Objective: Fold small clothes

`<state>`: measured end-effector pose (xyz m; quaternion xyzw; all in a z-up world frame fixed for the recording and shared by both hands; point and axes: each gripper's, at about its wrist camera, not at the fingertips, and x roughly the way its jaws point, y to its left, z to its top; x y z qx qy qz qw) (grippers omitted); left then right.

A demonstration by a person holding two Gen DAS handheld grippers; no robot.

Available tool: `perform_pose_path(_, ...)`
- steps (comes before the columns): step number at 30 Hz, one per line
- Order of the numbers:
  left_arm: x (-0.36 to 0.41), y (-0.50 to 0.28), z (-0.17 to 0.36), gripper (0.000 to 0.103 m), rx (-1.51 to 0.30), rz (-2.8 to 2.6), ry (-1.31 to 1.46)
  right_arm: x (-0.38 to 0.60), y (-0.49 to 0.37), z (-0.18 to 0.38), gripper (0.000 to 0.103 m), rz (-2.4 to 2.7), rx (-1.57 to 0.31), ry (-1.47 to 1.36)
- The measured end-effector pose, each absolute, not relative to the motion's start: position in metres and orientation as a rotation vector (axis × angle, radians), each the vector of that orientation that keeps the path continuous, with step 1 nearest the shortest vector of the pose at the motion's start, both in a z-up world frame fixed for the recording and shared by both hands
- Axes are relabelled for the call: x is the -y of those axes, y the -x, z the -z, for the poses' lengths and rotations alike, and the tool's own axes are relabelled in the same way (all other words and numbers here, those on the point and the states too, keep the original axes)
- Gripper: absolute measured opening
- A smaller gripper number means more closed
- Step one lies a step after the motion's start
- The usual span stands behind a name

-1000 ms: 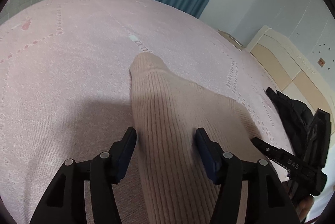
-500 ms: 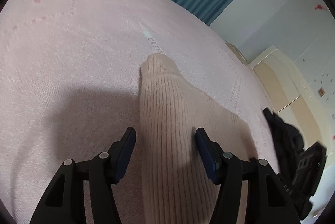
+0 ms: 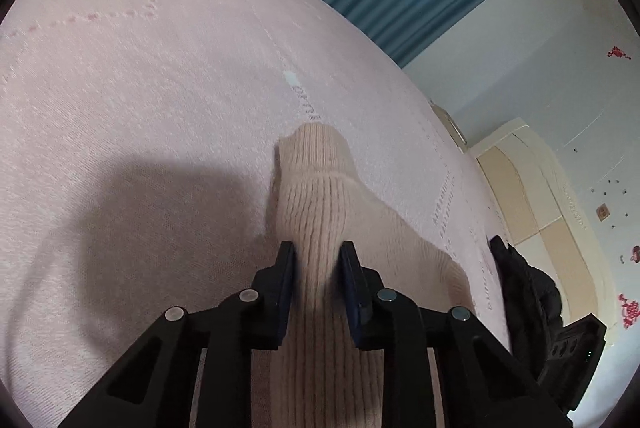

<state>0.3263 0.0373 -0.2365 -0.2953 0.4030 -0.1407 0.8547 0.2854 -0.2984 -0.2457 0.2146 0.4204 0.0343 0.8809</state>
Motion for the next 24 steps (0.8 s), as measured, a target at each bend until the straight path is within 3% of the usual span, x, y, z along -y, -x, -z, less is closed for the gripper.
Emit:
perform_pose_path(3,-0.041,-0.323,0.233,0.023,-0.852,0.285,0.611,0.298,-0.283,0.244,0.046,-0.077,-0.872,-0.44)
perform_pose_path(7,-0.044,-0.316,0.231,0.03,-0.864,0.301,0.589,0.298,-0.274,0.238,0.046,-0.089,-0.864,-0.435)
perform_pose_path(10,-0.041,-0.303,0.225,0.042,-0.857,0.317,0.534,0.297,-0.263,0.233,0.046,-0.116,-0.851,-0.434)
perform_pose_path(16,-0.031,-0.259,0.218,0.048,-0.841,0.336,0.396,0.293,-0.248,0.237,0.046,-0.136,-0.862,-0.518)
perform_pose_path(18,-0.031,-0.246,0.215,0.048,-0.835,0.332,0.373,0.293,-0.245,0.238,0.036,-0.131,-0.852,-0.526)
perform_pose_path(19,-0.031,-0.239,0.213,0.048,-0.83,0.323,0.364,0.292,-0.244,0.239,0.018,-0.142,-0.85,-0.531)
perform_pose_path(24,-0.027,-0.198,0.208,0.048,-0.824,0.322,0.279,0.284,-0.233,0.231,0.01,-0.131,-0.774,-0.471)
